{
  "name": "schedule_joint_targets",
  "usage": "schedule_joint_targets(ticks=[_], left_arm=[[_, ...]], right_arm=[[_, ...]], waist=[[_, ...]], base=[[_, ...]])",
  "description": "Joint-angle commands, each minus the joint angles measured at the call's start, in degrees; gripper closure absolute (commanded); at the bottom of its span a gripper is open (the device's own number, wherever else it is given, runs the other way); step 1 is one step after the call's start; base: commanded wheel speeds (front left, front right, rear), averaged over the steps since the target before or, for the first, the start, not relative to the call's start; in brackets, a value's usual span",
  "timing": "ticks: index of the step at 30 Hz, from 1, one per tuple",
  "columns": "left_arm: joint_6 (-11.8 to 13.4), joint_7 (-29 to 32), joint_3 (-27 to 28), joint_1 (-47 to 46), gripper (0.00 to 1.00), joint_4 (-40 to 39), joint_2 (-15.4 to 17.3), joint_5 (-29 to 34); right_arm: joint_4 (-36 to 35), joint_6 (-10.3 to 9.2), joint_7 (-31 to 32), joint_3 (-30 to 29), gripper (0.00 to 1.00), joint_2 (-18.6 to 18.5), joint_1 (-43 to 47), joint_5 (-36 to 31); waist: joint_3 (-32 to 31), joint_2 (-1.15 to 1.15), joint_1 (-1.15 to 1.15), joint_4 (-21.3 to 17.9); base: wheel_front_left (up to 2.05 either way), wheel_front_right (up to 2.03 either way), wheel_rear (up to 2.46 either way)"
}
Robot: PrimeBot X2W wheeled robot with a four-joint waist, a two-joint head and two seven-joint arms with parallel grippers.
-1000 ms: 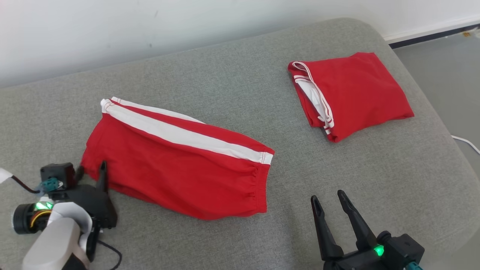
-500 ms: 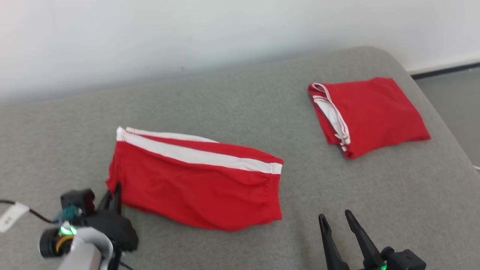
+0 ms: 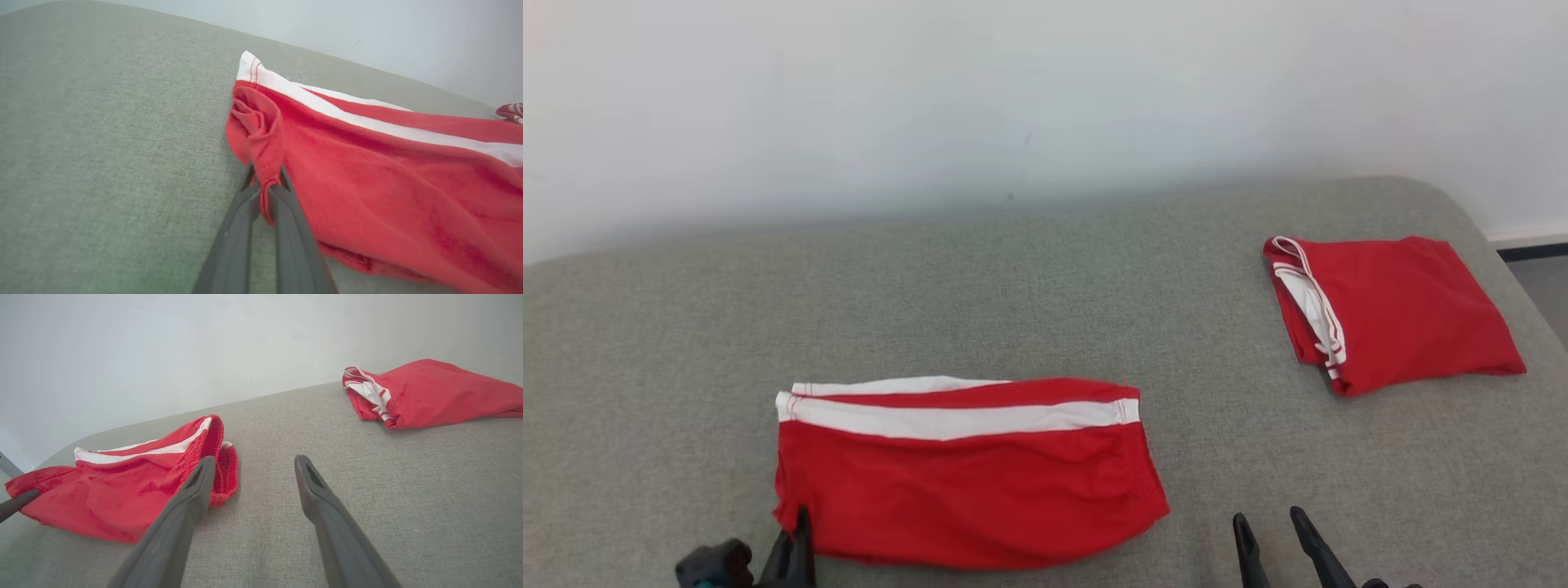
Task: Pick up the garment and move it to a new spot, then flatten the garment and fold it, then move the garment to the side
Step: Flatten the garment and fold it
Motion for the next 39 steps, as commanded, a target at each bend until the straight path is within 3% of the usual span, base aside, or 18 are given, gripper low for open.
schedule_joint_targets(ticks=[1,3,4,5,6,24,31,39], left_arm=[[0.20,-0.17,0.41,1.20,1.00,-0.72,-0.50,0.24],[0.52,-0.17,0.79,2.68,1.00,-1.65,-0.93,0.77],[0.59,-0.17,1.04,3.18,0.94,-1.96,-0.99,0.97],[0.58,-0.17,1.23,3.61,0.64,-2.56,-0.92,1.49],[0.55,-0.18,1.48,3.97,0.00,-3.47,-0.92,2.18],[-0.01,-0.17,13.56,16.30,0.00,-27.66,-4.78,19.68],[-2.18,-0.17,14.39,18.62,0.00,-29.21,-5.64,24.98],[-3.21,-0.17,15.23,19.25,0.00,-28.43,-6.02,26.13]], right_arm=[[0.06,-0.12,-0.01,0.04,0.00,0.10,0.87,-0.31],[0.40,-0.12,0.00,-0.19,0.00,0.08,0.73,-0.51],[0.57,-0.12,0.00,-0.25,0.00,0.10,0.61,-0.52],[0.69,-0.12,-0.01,-0.31,0.00,0.12,0.44,-0.64],[0.77,-0.12,-0.01,-0.45,0.00,0.14,0.23,-0.79],[-0.70,-0.12,0.00,-4.23,0.00,0.21,-0.78,-0.23],[0.99,-0.12,-0.01,-4.26,0.00,0.20,-1.35,-0.06],[3.57,-0.12,0.00,-4.17,0.00,0.20,-2.68,-0.68]], waist=[[-0.90,0.00,0.00,0.79],[-1.07,0.00,0.00,0.82],[-1.17,0.00,0.00,0.81],[-1.27,0.00,0.00,0.84],[-1.34,0.00,0.00,0.87],[-1.77,0.00,0.00,4.11],[-2.00,0.00,0.00,6.41],[-2.27,0.00,0.00,7.83]], base=[[0.00,0.00,0.00],[0.00,0.00,0.00],[0.00,0.00,0.00],[0.00,0.00,0.00],[0.00,0.00,0.00],[0.00,0.00,0.00],[0.00,0.00,0.00],[0.00,0.00,0.00]])
